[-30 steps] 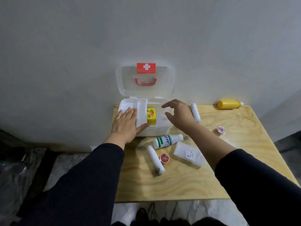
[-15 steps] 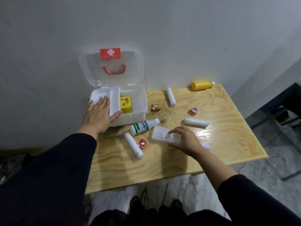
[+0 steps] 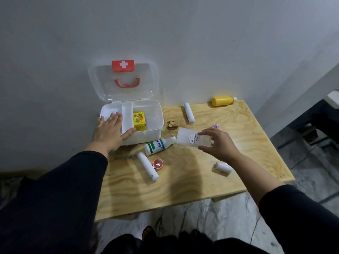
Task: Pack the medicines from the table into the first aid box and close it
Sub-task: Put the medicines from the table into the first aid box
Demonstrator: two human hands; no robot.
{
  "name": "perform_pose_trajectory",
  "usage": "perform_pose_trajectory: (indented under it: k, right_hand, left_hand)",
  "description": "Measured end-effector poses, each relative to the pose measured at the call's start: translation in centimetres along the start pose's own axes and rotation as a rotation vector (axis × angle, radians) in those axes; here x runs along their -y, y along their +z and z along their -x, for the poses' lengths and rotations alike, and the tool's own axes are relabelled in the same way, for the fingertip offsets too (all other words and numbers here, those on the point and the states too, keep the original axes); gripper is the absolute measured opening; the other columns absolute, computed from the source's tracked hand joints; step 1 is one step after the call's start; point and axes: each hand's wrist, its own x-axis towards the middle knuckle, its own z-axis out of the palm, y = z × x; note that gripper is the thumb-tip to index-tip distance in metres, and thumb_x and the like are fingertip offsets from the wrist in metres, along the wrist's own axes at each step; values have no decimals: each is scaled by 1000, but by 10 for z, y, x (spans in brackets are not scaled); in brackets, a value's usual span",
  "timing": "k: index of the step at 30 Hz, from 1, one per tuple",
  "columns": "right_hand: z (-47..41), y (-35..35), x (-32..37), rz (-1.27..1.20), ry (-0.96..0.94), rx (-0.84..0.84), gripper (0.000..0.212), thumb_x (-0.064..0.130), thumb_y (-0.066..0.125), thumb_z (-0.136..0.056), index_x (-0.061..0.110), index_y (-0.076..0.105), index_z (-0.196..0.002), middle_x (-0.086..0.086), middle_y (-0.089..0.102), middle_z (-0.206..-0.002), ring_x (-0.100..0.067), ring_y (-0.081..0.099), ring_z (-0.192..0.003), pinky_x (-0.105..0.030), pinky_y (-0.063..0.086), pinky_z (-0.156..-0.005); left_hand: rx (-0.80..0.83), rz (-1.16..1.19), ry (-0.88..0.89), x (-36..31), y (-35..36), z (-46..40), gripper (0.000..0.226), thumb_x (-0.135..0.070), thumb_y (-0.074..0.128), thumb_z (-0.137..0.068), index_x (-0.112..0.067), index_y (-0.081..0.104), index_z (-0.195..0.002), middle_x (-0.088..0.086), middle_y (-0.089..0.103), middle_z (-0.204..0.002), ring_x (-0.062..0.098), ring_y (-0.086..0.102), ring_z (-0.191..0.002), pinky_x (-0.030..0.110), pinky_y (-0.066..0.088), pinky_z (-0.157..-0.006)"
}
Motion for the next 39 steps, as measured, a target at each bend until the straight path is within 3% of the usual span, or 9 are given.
perform_pose_trajectory:
  k: [5,8,14,18,27,35,39]
  right_hand:
    - [-41,-15,40,59,-83,-53,45,24,80,-69,18,69,-112,-6,67,-117,-24,62,-106,-42,52,-92]
    - [-67,-13,73,162,-147,-44,46,27,76,-74,19,65,-118,-7,62,-124,-24,57,-115,-36,48,-98]
    - [-112,16,120,342,-197,53,47,25,69,-81,20,59,-126,-7,57,-129,-24,49,-121,-37,44,-100]
    - [-131,39,133,397,-214,140,45,24,67,-83,20,59,-127,-7,56,-128,-25,48,-121,-35,43,-99]
    - [-152,81,146,312,-192,294,47,25,69,-83,18,55,-128,-7,51,-137,-24,45,-128,-35,37,-107]
    - [-152,108,157,172,-176,206,45,27,70,-81,19,62,-124,-8,49,-127,-26,42,-123,-35,33,-107]
    - [-152,96,153,191,-181,252,53,25,70,-83,16,54,-132,-8,47,-137,-26,37,-132,-34,28,-113]
  left_hand:
    - [3,22,6,0,-2,2,90,-70,8,-88,-10,2,-155,5,3,-164,19,2,-152,44,1,-123]
    - [0,35,7,-1,-2,2,89,-70,9,-88,-10,1,-155,5,1,-164,19,0,-152,43,0,-123]
    - [-18,60,3,-1,-3,2,101,-75,-1,-77,-10,3,-155,4,4,-164,18,2,-152,42,0,-123]
    - [-20,58,2,-2,-2,1,94,-73,6,-85,-10,1,-155,4,2,-164,17,0,-152,41,-2,-123]
    - [-48,65,11,0,-3,3,88,-70,8,-89,-11,-1,-155,4,-1,-164,17,-3,-151,39,-5,-123]
    - [-53,69,1,1,-1,2,88,-71,10,-89,-12,2,-155,3,2,-164,16,-2,-151,39,-6,-122]
    - [-49,49,1,2,-3,3,88,-70,8,-89,-12,2,-155,2,2,-164,16,-2,-151,39,-5,-122]
